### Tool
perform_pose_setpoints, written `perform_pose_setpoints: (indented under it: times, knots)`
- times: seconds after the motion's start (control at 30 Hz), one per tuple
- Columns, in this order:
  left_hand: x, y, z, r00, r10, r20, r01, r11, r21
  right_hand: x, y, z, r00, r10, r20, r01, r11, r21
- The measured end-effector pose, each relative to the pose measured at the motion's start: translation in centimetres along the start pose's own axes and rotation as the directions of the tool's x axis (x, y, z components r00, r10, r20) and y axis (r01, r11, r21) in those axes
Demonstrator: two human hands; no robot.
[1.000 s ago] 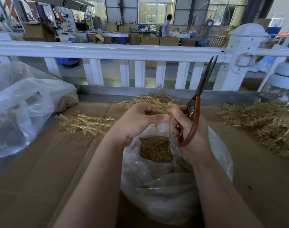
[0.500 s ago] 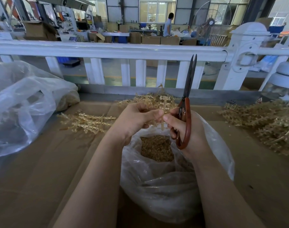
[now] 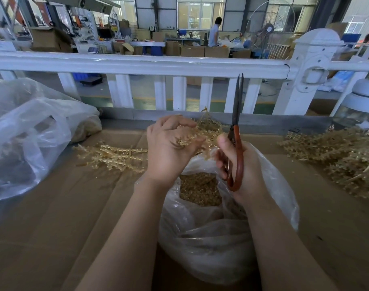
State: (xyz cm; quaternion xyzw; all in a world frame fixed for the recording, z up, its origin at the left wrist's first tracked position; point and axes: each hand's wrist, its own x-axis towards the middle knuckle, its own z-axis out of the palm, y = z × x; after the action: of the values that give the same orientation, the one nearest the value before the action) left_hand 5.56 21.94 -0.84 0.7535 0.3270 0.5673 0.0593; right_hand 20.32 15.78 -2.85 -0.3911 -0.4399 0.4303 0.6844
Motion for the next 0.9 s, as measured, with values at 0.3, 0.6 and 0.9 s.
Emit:
perform_pose_setpoints:
  times: [0.3,0.6,0.9]
  knots:
    - [1.1,0.2,-2.0,0.862,-0.162,0.480,0.176,0.984,0.016,-0.1,0.0,0.4,0.997,0.008,-0.072,-0.010,1.000,-0.024]
    - [1.1,-1.1,-4.1,0.629,-0.485,0.607,0.732,0.634,-0.251,-0.2,-0.1,0.4,0.999,-0.024,-0.027,0.022,0.995,-0.100]
    - [0.9,-0.5,-2.8,0.586,-0.256,0.769,0.659,0.703,-0.268,-0.1,0.0,0.8,0.996,-0.085,0.016,0.086,0.985,-0.148]
